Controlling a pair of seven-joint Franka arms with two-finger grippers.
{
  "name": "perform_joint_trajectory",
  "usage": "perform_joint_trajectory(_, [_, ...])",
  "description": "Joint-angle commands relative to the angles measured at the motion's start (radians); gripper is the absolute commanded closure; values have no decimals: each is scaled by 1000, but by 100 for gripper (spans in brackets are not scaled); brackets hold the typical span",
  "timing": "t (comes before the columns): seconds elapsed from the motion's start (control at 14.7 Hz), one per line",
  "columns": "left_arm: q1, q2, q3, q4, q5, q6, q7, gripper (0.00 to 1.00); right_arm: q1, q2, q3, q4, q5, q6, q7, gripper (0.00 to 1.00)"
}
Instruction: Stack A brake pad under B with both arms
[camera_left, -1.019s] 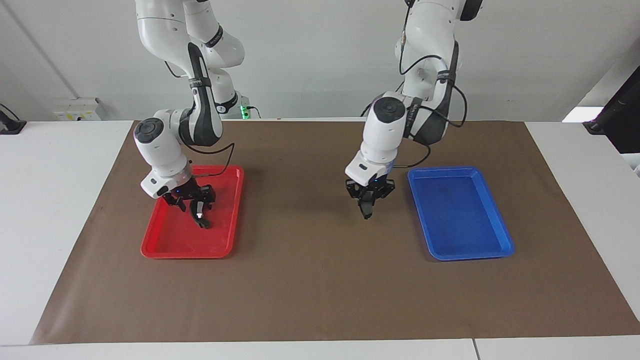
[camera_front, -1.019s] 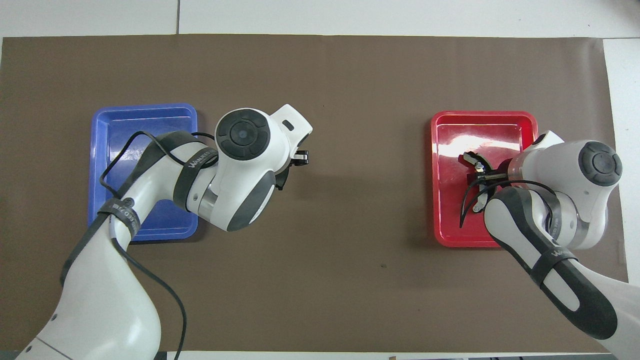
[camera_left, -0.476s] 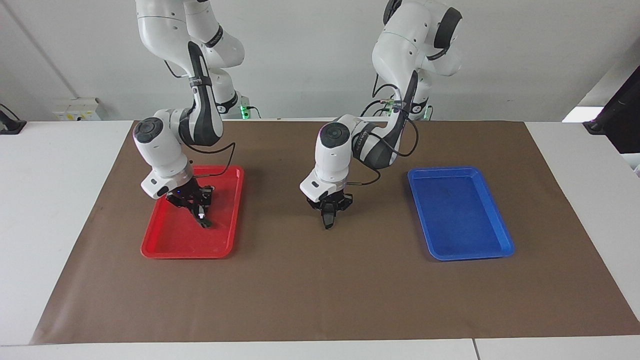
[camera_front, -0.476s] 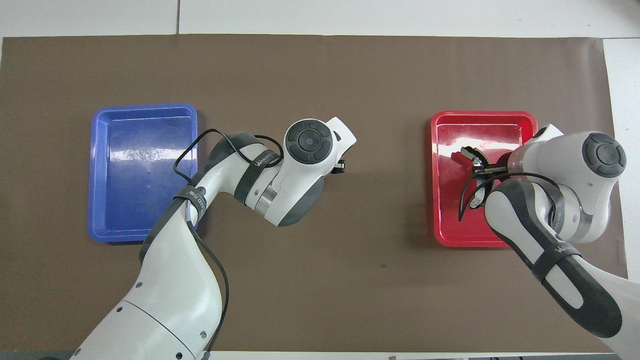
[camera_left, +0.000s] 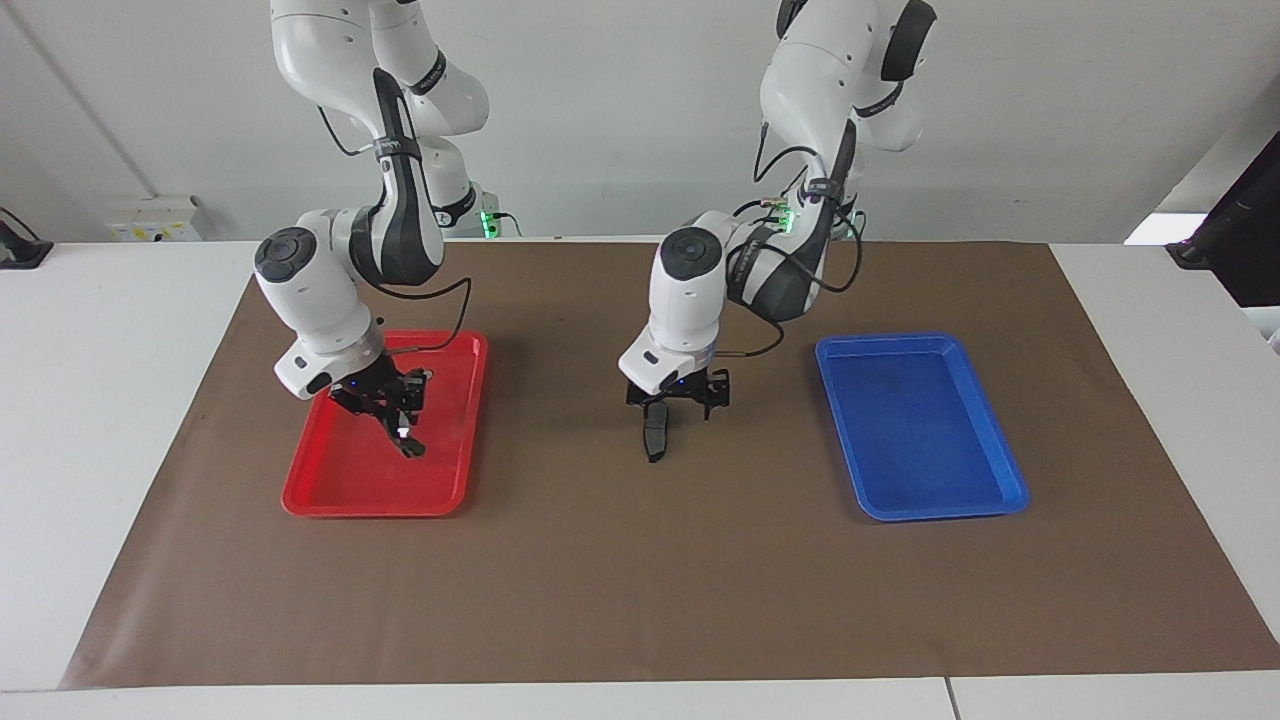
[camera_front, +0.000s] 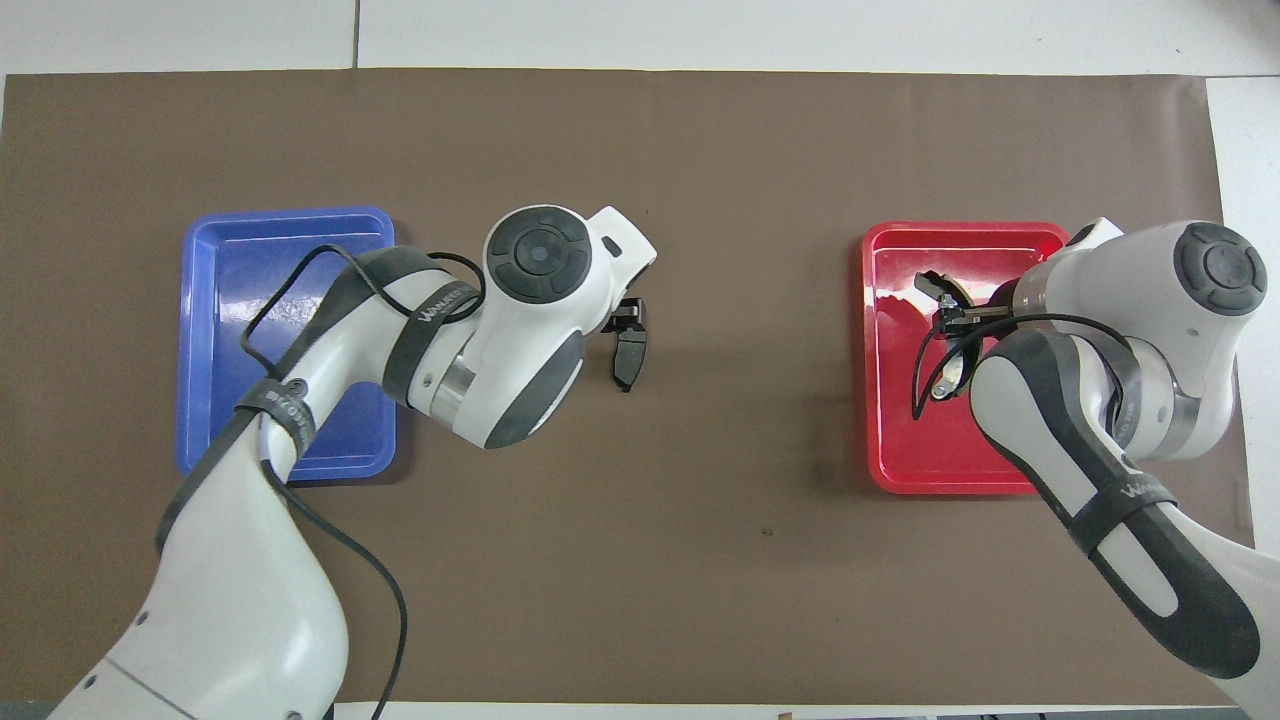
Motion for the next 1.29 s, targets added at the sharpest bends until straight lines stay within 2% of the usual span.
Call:
perform_joint_trajectory(0.0, [126, -215, -4, -157, 6, -94, 62, 1, 15, 20, 59, 95, 17, -66, 123, 100])
perform_joint_trajectory(0.14, [215, -272, -4, -152, 6, -184, 206, 1, 92, 43, 61, 161, 11, -95, 234, 100])
perform_joint_trajectory(0.41, [383, -341, -2, -128, 4, -265, 358, 1, 245, 168, 59, 354, -15, -181, 421, 100])
perform_joint_trajectory(0.68, [506, -357, -1, -16, -3, -429, 496, 1, 348, 305, 59, 512, -27, -184, 585, 100])
perform_joint_trajectory(0.95, [566, -347, -1, 107, -6, -552, 581, 1, 429, 348, 59, 529, -53, -161, 675, 100])
perform_joint_trajectory(1.22, [581, -349, 6, 158, -6, -596, 584, 1, 459, 360, 61, 503, -64, -116, 682, 100])
